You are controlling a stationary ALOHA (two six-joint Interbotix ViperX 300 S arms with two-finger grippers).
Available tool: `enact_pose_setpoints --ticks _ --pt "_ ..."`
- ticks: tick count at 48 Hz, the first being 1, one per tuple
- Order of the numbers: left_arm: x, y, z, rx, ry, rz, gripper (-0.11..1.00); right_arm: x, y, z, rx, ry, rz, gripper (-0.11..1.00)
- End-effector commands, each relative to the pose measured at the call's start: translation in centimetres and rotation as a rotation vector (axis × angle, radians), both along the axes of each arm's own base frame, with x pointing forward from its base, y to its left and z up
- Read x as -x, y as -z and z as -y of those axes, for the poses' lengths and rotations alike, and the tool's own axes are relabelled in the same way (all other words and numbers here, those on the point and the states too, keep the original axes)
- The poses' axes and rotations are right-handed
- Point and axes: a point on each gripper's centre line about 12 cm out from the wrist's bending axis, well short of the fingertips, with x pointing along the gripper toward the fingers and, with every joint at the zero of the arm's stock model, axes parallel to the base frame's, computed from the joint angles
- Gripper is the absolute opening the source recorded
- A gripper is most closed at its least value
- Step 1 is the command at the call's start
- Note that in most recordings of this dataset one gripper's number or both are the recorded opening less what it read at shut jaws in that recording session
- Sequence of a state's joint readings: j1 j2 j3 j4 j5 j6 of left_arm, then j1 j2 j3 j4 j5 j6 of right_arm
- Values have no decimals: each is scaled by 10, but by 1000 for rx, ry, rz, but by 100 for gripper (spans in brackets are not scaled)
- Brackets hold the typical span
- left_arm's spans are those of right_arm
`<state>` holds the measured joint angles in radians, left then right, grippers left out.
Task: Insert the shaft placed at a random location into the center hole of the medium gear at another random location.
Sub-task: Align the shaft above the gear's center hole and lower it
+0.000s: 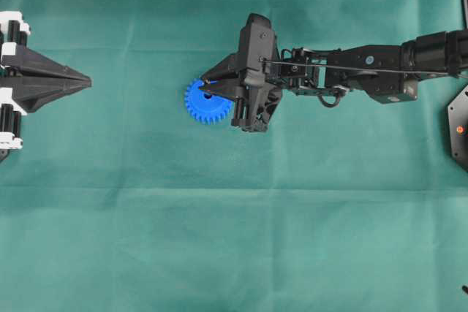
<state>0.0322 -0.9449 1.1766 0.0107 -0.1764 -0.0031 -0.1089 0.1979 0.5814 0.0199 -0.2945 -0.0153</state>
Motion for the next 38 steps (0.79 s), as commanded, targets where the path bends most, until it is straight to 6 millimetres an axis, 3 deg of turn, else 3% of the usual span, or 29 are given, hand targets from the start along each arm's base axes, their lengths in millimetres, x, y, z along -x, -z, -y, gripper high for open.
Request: enact_pose_setpoints --ticks 1,19,38 --pt "-2 -10 0 -4 -1 23 0 -5 -25 0 6 -1 53 14" --pt "-2 -9 0 -4 -1 21 0 -3 -32 -2 2 -5 46 14" --pt "-2 -9 0 -4 -1 21 0 -8 -19 -2 0 -5 35 14"
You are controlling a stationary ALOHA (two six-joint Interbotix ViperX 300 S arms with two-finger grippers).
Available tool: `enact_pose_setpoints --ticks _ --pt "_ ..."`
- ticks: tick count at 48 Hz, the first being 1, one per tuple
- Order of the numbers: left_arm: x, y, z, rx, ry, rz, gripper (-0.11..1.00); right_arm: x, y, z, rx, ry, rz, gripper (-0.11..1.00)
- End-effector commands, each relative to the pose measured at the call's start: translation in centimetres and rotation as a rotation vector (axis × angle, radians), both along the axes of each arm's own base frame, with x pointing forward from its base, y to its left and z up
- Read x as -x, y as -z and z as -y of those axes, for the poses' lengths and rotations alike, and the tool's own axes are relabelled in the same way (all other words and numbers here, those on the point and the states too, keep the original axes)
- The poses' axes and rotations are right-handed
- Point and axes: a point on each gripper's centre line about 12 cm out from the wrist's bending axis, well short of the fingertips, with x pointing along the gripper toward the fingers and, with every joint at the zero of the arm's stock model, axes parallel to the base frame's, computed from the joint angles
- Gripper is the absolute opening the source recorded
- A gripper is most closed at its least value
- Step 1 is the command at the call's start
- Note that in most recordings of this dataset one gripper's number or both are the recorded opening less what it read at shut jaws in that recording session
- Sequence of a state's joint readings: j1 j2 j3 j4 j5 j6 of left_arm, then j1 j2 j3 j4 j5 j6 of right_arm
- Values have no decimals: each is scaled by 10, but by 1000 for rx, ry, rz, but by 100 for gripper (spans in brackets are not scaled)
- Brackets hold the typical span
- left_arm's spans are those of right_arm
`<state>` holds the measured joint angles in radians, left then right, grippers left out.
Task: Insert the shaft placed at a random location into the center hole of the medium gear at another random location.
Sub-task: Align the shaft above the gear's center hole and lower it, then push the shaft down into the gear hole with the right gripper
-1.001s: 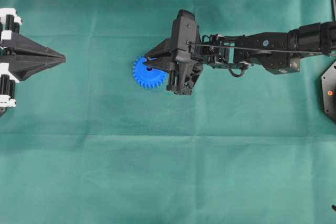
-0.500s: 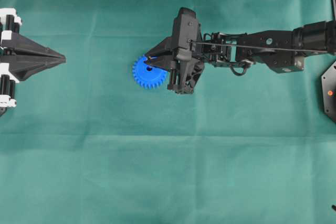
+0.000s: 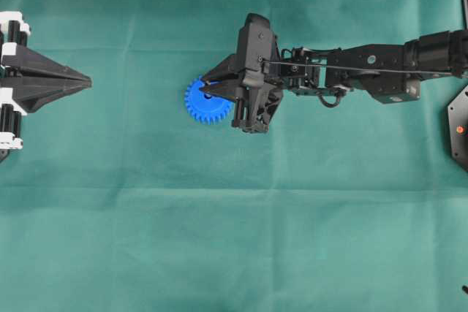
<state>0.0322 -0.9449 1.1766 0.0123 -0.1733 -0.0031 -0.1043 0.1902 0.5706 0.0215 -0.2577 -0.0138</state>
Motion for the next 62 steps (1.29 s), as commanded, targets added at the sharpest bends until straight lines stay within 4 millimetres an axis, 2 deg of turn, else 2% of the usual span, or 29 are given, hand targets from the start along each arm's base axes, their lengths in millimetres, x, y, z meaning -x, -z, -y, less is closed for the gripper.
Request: enact_pose_setpoints --ticks 1,15,38,62 --pt "-3 -10 0 -2 -1 26 0 -8 -15 0 5 -1 52 14" --pt "-3 -10 0 -2 -1 26 0 -9 -10 0 5 -1 49 14" --pt "-2 -10 0 -2 -1 24 0 -10 16 0 -2 1 6 14" --pt "-2 -10 0 -5 -1 24 0 -8 20 0 -2 0 -7 14"
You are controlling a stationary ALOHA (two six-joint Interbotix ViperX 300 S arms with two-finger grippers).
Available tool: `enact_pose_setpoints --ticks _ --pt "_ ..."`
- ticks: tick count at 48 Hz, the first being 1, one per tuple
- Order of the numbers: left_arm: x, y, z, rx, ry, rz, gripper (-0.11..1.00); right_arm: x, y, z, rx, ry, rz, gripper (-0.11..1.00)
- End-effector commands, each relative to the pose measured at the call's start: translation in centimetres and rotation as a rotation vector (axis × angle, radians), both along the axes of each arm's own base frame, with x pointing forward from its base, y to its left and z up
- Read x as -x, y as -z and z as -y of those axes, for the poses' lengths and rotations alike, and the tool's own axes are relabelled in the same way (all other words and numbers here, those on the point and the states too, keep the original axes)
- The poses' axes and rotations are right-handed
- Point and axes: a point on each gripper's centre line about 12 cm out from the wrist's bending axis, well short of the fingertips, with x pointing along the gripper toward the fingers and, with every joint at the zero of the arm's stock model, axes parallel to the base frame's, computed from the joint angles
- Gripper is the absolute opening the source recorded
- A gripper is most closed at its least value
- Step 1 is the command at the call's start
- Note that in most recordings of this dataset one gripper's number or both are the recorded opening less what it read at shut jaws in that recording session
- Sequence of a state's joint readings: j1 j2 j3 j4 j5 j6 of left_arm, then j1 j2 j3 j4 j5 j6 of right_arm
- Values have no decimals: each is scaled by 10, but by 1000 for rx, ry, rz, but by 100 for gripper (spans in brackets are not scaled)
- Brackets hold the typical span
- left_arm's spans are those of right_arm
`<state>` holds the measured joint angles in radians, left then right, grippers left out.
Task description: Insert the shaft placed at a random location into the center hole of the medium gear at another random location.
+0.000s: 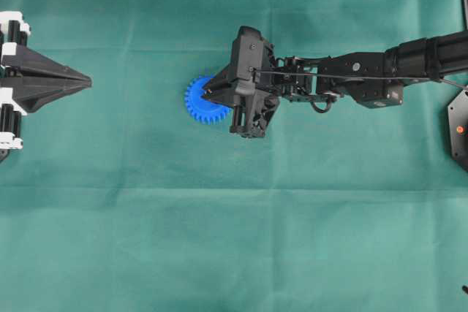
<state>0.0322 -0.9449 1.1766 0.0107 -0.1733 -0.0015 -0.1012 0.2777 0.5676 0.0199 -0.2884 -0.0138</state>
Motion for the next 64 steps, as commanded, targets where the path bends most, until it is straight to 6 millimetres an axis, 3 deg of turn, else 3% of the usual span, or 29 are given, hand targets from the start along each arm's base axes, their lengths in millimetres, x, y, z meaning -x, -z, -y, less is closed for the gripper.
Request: enact_pose_setpoints --ticks 1,7,17,20,28,47,64 --pt "-2 -10 0 -5 -1 24 0 -6 -14 1 2 4 46 14" --pt "-2 -10 0 -4 -1 24 0 -6 -14 1 1 4 48 19" --pt "-2 -10 0 -4 -1 23 0 -7 -17 1 2 4 57 79" --pt "-2 -9 0 -4 -1 21 0 -8 -19 1 3 4 61 90" --pt "-2 -9 0 -2 -1 18 0 -7 -32 1 6 3 86 83" --pt "-3 -10 0 -1 -1 21 0 3 -77 0 17 -2 146 83" --pt "-2 -9 0 -1 -1 18 0 11 -81 -1 12 1 144 83"
